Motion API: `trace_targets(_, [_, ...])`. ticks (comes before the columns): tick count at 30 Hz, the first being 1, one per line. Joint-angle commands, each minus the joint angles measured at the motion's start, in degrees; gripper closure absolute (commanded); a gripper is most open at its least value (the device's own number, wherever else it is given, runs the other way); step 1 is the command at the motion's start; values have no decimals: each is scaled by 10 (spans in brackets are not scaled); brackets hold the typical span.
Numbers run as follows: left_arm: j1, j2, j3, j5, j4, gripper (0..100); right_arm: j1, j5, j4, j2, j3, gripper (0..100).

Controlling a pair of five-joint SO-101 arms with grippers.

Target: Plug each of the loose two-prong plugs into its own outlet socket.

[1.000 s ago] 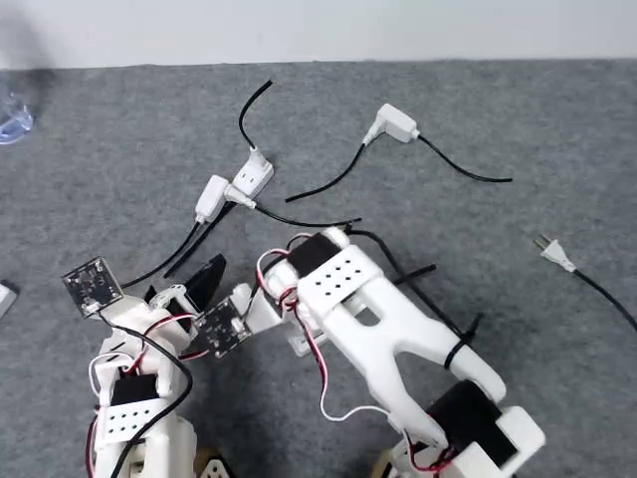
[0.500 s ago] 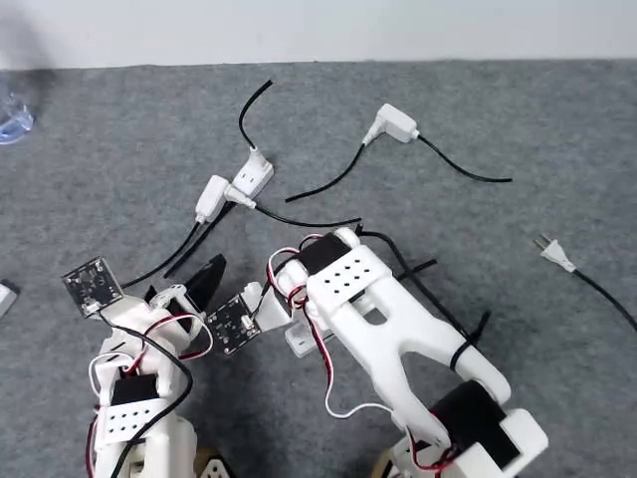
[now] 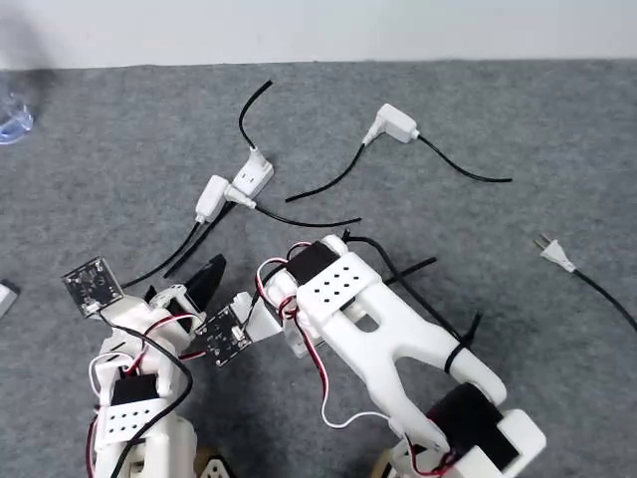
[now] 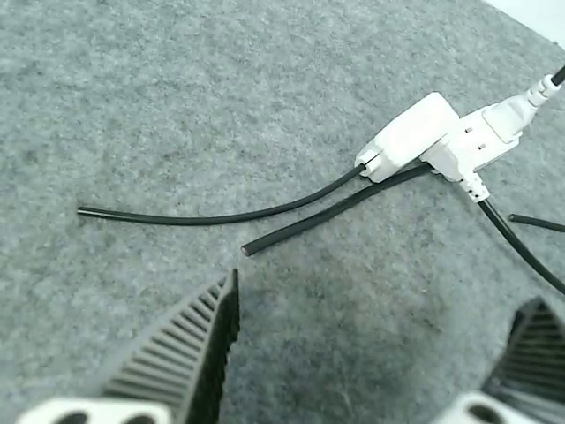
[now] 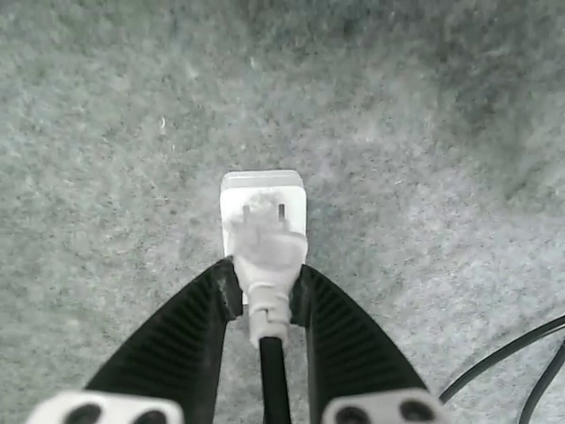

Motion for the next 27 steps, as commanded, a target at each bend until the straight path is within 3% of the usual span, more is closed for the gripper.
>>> trace_targets(1, [-1, -5, -12, -6, 4, 558, -11, -8, -19, 0, 22, 991])
trace_targets(21, [-1, -5, -12, -6, 4, 558, -29, -8, -42, 0, 49, 991])
trace_targets(27, [-1, -5, -12, -6, 4, 558, 32, -8, -44, -8, 21, 991])
